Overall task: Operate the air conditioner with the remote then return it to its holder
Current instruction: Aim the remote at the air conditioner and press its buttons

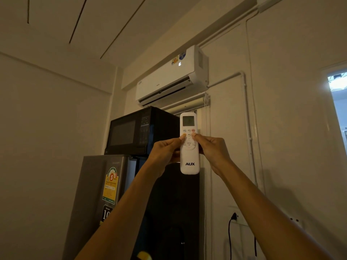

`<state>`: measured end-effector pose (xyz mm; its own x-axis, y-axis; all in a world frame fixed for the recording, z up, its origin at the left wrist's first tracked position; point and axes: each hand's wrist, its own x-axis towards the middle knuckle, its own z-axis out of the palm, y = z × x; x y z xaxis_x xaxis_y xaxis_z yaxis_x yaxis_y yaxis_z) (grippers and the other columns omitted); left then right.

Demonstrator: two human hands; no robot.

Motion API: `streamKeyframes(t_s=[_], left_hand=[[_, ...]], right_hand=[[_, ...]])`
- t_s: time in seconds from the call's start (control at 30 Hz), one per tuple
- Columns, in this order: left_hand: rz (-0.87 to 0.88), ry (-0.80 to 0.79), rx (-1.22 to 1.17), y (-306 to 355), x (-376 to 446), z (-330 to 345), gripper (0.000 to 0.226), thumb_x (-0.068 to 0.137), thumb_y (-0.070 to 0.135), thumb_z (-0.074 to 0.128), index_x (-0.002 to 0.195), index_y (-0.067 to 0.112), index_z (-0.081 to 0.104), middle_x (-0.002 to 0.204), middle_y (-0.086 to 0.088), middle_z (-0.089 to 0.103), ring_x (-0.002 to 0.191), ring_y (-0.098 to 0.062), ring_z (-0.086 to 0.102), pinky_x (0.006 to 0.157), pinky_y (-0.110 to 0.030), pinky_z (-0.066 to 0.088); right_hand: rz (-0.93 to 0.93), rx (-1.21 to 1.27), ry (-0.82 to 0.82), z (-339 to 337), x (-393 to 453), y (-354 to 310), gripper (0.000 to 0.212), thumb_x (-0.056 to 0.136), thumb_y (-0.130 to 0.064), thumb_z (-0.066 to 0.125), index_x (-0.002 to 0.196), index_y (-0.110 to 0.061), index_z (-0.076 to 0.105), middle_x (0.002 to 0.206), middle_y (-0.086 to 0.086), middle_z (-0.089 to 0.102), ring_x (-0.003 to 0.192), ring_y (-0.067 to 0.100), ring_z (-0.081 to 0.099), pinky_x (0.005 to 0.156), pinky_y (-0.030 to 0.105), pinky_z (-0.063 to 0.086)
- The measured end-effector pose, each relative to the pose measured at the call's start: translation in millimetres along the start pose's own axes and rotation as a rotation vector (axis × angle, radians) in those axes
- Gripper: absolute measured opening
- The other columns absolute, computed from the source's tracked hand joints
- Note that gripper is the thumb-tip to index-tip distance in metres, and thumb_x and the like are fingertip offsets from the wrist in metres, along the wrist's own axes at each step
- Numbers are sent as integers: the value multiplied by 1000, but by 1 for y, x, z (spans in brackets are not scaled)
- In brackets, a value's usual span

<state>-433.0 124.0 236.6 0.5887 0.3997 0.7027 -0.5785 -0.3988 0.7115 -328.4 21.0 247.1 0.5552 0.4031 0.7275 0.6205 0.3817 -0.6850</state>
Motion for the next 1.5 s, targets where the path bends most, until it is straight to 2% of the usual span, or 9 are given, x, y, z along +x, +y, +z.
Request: streamKeyframes(t_s=[0.1,0.2,0.4,0.6,0.77,1.0,1.2,1.37,1.5], left_hand=[[4,10,-11,0,-1,-2,16,89,29,53,83,20,64,84,0,70,69,-8,71,60,-22,57],[3,15,-6,0,0,-3,16,89,29,53,85,19,64,86,-1,70,72,-10,70,64,-25,57],[2,8,-3,-1,0,-5,16,89,29,53,85,18,64,87,-1,70,72,-10,71,65,-25,58],[7,5,-5,0,0,-4,15,89,29,53,86,19,64,85,0,71,72,-10,71,64,-25,58],[5,3,-12,0,0,-2,15,89,28,54,85,19,65,84,0,72,71,-9,72,61,-23,59],[-7,2,-5,1,-1,-2,15,89,28,53,88,18,64,88,-2,71,76,-12,70,68,-27,58],[-5,7,-2,1,-3,-3,15,89,28,53,87,19,64,88,-1,70,76,-13,70,68,-28,58],[-12,17,-4,1,-4,-1,14,88,29,54,87,19,63,89,-2,69,81,-16,68,70,-29,56],[-17,10,-16,-1,-4,-2,15,89,29,54,87,18,64,88,-1,70,76,-13,70,62,-23,57]], right_hand=[[-11,-6,-26,1,1,-1,38,85,-35,60,109,-6,63,107,11,70,83,21,66,68,23,52],[-35,-13,-40,2,0,-1,35,85,-35,60,106,-8,63,105,9,70,80,19,66,64,20,51],[-26,-17,-53,3,1,0,39,85,-35,59,110,-5,63,108,12,70,81,20,66,63,20,51],[-32,-26,-36,1,2,0,39,84,-36,60,109,-7,64,109,12,70,85,22,67,70,25,53],[-28,-19,-42,0,0,-1,38,85,-35,60,109,-7,64,109,12,70,85,22,67,70,25,53],[-5,-12,-39,0,-2,-3,39,85,-35,59,110,-5,63,110,14,70,90,25,68,82,35,54],[-7,-7,-45,0,-3,-3,38,85,-34,60,109,-6,63,107,12,70,85,22,67,76,30,54],[4,-3,-30,0,-3,-2,38,85,-33,60,110,-4,63,108,13,70,89,25,68,82,35,54],[5,2,-29,1,-4,-1,38,85,-32,60,109,-3,63,107,13,70,87,24,67,72,27,53]])
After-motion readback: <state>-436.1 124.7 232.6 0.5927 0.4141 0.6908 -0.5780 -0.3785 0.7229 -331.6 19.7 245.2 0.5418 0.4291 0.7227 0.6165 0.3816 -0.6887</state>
